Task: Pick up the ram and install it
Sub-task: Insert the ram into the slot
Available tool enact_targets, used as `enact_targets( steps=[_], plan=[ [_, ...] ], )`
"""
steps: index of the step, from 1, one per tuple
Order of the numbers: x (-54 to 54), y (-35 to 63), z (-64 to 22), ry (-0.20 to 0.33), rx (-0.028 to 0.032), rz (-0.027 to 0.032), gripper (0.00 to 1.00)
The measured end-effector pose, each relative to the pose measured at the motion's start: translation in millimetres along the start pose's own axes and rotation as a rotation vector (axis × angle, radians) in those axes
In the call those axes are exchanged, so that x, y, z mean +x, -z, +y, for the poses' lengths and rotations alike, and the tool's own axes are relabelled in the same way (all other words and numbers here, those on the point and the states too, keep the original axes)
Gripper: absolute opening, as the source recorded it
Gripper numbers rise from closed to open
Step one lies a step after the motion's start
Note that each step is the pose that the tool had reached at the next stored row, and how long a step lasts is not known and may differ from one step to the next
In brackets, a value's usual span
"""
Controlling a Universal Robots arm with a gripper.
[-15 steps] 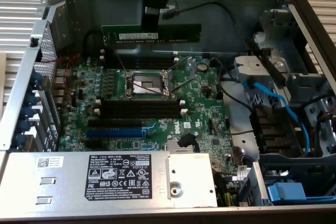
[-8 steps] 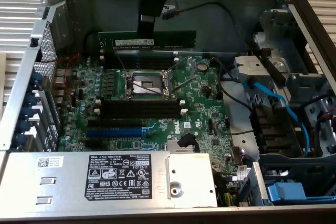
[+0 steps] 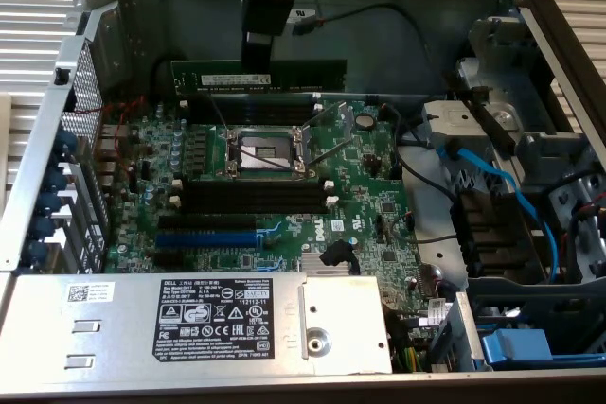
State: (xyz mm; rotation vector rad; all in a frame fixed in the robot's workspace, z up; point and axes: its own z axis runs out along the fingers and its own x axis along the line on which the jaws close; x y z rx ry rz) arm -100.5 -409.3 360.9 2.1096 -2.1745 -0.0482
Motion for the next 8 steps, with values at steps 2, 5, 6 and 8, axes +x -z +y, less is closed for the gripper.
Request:
enact_targets(
  steps=[2, 5, 6, 8],
  plan=[
    [0.0, 0.0, -0.1, 0.0, 0.0, -0.0001, 0.12],
    [0.0, 0.0, -0.1, 0.0, 0.0, -0.0001, 0.12],
    [0.0, 0.0, 0.0, 0.0, 0.0, -0.0001, 0.12],
    [0.0, 0.0, -0.1, 0.0, 0.0, -0.0001, 0.12]
  ],
)
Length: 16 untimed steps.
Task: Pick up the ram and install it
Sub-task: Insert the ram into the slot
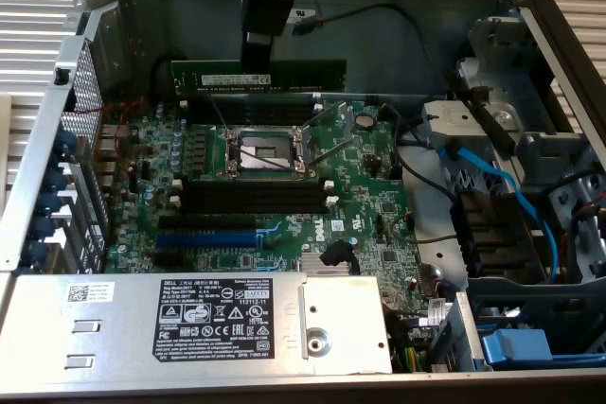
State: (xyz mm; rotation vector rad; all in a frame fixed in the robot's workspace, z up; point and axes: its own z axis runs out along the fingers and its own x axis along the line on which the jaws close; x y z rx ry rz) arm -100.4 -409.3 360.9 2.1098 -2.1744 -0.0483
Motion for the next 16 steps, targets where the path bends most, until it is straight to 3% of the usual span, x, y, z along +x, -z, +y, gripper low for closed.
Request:
enact_targets(
  steps=[16],
  plan=[
    [-9.1, -1.5, 1.1, 0.0, -0.0026, 0.0003, 0.12]
  ],
)
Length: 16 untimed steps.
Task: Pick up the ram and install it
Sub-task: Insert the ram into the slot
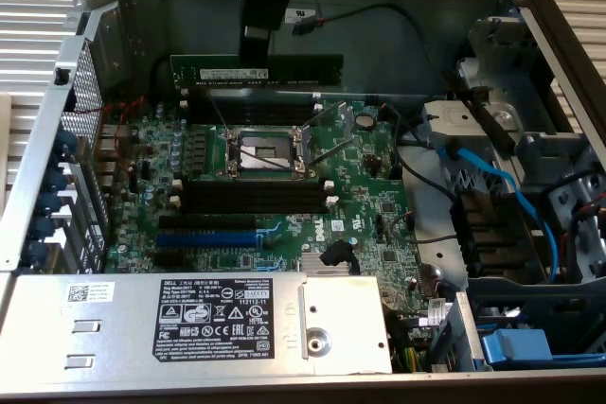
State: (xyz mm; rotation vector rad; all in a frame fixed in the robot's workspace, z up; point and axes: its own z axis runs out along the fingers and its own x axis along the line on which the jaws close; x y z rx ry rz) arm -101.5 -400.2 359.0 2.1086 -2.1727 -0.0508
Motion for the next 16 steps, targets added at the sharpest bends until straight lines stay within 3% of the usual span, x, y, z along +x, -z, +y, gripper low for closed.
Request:
enact_targets(
  steps=[16],
  plan=[
    [0.9, -6.7, 1.0, 0.0, 0.0001, -0.0002, 0.12]
  ],
)
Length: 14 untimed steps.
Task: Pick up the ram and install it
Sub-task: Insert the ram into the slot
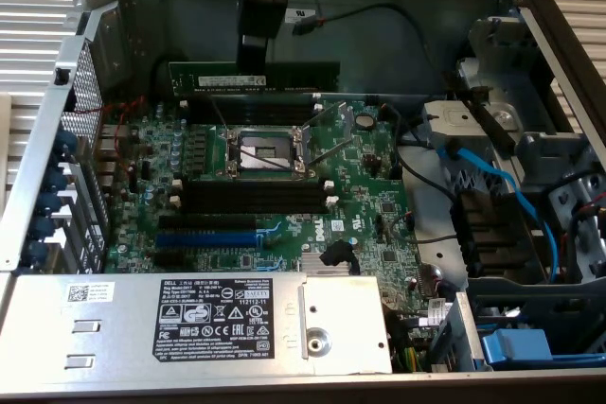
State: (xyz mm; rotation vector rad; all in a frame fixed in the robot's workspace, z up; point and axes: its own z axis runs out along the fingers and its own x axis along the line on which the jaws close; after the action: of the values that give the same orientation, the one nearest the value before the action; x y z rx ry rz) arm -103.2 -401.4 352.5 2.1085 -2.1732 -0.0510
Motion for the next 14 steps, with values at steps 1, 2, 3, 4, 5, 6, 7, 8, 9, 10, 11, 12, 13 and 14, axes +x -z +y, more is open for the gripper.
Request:
enact_targets(
  steps=[1, 2, 3, 4, 5, 6, 7, 8, 9, 10, 11, 12, 13, 14],
  plan=[
    [0.4, -0.1, 0.0, 0.0, 0.0, 0.0, 0.12],
    [1.0, -0.2, 0.0, 0.0, 0.0, -0.0001, 0.12],
    [1.4, -0.2, 0.0, 0.0, 0.0, -0.0001, 0.12],
    [1.7, -0.3, 0.0, 0.0, 0.0, -0.0003, 0.12],
    [2.3, -0.3, 0.0, 0.0, -0.0004, -0.0003, 0.12],
    [2.6, -0.5, 0.0, 0.0, -0.001, -0.0004, 0.12],
    [2.7, -0.6, 0.0, 0.0, -0.0018, -0.0003, 0.12],
    [2.7, -1.1, -0.1, 0.0, -0.0038, -0.0004, 0.12],
    [2.8, -1.2, -0.1, 0.0, -0.0044, -0.0001, 0.12],
    [2.7, -1.3, -0.1, 0.0, -0.0044, -0.0002, 0.12],
    [2.7, -1.4, -0.1, 0.0, -0.0043, -0.0004, 0.12],
    [2.7, -1.4, -0.1, 0.0, -0.0043, -0.0003, 0.12],
    [2.7, -1.4, -0.1, 0.0, -0.0043, -0.0003, 0.12],
    [2.7, -1.4, -0.1, 0.0, -0.0043, -0.0003, 0.12]
  ],
)
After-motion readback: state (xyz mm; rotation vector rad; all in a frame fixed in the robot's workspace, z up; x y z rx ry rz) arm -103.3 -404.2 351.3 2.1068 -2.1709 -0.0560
